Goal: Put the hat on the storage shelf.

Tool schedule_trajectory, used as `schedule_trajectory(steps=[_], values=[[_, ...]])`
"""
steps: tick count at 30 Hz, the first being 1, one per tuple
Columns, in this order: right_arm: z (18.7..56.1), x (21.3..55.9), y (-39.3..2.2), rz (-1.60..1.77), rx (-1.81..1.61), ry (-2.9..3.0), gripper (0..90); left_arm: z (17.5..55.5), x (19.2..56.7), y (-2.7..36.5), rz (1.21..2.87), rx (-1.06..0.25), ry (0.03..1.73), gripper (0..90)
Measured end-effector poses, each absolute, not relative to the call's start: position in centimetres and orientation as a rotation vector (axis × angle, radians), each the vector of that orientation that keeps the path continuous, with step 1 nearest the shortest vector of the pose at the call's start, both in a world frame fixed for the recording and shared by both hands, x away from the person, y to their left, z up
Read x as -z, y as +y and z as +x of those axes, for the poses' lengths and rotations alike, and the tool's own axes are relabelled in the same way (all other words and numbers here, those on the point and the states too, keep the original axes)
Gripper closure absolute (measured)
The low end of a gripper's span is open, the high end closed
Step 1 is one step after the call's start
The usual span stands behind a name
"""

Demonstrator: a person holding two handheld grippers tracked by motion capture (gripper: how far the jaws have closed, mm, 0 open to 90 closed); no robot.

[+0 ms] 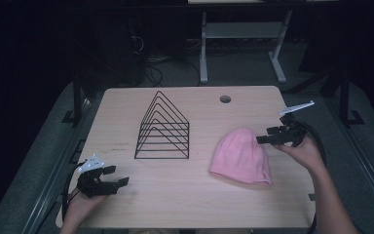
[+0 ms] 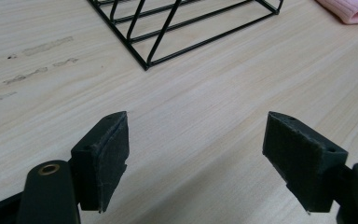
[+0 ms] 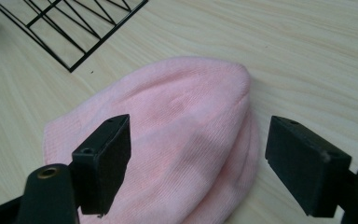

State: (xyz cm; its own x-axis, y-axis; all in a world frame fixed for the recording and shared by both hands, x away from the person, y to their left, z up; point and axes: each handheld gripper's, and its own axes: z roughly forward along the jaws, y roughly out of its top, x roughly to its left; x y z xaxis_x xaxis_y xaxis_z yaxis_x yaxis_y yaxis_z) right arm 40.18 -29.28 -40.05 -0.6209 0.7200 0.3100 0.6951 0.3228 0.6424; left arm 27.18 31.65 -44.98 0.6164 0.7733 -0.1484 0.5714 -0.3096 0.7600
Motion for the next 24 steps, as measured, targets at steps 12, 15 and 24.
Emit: schedule_trajectory(steps=[12, 15, 24], values=[[43.1, 41.7, -27.6, 1.388, -1.168, 2.568, 23.3, 27.2, 44.9, 31.8, 2.006, -0.308, 1.060, 22.4], [43.5, 41.8, -27.3, 1.385, -1.167, 2.567, 23.7, 27.2, 45.0, 31.9, 2.007, -0.310, 1.057, 22.4], [45.6, 43.0, -26.3, 1.437, -1.116, 2.590, 31.2, 26.9, 44.8, 32.6, 1.989, -0.323, 1.076, 22.5]])
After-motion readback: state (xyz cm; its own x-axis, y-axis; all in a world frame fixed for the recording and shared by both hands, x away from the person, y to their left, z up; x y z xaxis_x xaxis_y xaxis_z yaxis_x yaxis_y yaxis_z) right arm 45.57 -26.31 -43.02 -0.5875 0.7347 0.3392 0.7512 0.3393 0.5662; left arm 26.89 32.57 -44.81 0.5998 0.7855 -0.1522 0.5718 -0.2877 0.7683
